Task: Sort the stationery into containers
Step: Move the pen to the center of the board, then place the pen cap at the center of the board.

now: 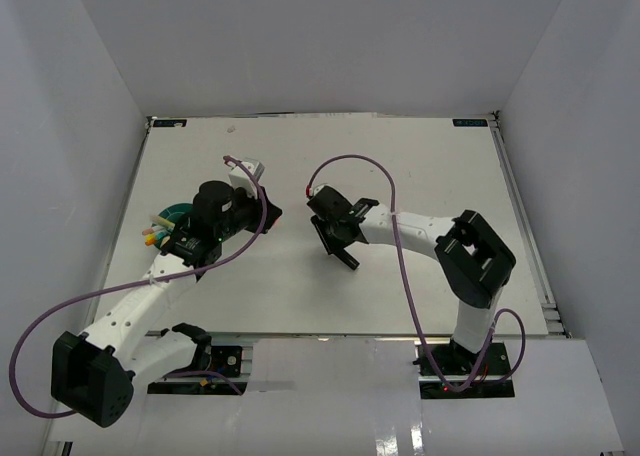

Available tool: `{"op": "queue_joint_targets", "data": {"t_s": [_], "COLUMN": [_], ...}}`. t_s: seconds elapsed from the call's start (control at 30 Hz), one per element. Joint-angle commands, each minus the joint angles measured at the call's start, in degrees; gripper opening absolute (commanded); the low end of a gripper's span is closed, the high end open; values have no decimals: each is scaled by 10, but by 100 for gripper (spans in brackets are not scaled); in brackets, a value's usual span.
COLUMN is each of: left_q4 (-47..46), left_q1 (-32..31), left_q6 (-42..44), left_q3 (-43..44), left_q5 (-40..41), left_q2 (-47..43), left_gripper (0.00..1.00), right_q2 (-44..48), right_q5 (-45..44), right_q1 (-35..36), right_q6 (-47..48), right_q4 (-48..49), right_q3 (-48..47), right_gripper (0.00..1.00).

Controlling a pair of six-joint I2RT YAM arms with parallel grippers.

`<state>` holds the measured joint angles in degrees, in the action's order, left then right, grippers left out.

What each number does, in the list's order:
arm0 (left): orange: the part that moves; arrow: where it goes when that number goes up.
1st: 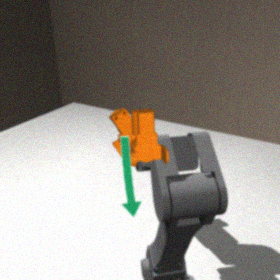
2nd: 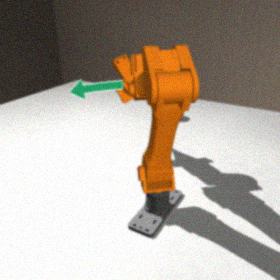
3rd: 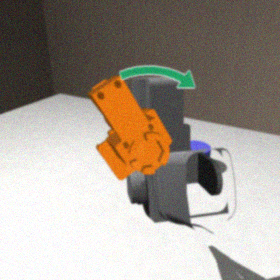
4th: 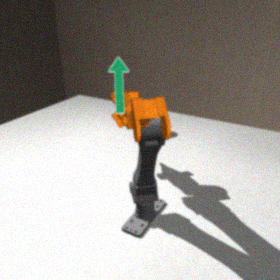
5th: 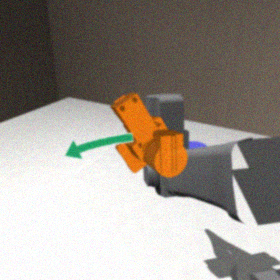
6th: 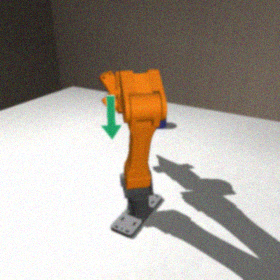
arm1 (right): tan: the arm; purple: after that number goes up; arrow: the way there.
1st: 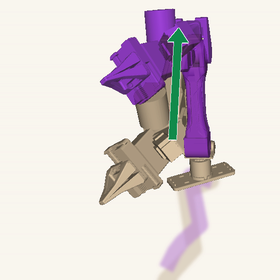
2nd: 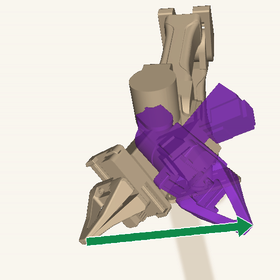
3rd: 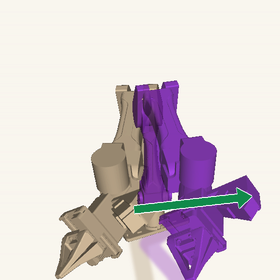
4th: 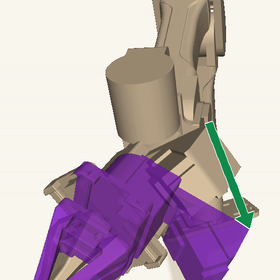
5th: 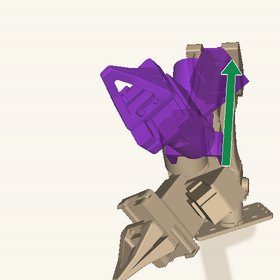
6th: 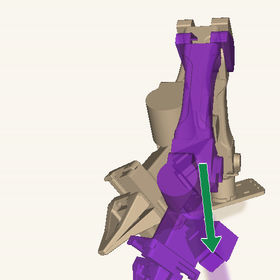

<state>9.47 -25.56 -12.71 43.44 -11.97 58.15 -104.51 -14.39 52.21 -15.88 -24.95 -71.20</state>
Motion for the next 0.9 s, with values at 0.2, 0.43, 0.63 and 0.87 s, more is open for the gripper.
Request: {"op": "queue_joint_targets", "data": {"t_s": [0.2, 0.43, 0.63, 0.87], "left_q4": [0, 33, 102, 70], "left_q1": [7, 7, 6, -6], "left_q6": [1, 8, 44, 88], "left_q3": [-7, 14, 52, 44], "left_q5": [-16, -84, -119, -157], "left_q2": [15, 94, 198, 274], "left_gripper": [0, 0, 0, 2], "right_q2": [88, 203, 290, 334], "right_q5": [31, 34, 38, 65], "right_q1": [-3, -6, -11, -18], "right_q6": [32, 52, 64, 60], "right_q4": [26, 25, 46, 97], "right_q3": [24, 97, 194, 270], "right_gripper": [65, 71, 71, 71]}}
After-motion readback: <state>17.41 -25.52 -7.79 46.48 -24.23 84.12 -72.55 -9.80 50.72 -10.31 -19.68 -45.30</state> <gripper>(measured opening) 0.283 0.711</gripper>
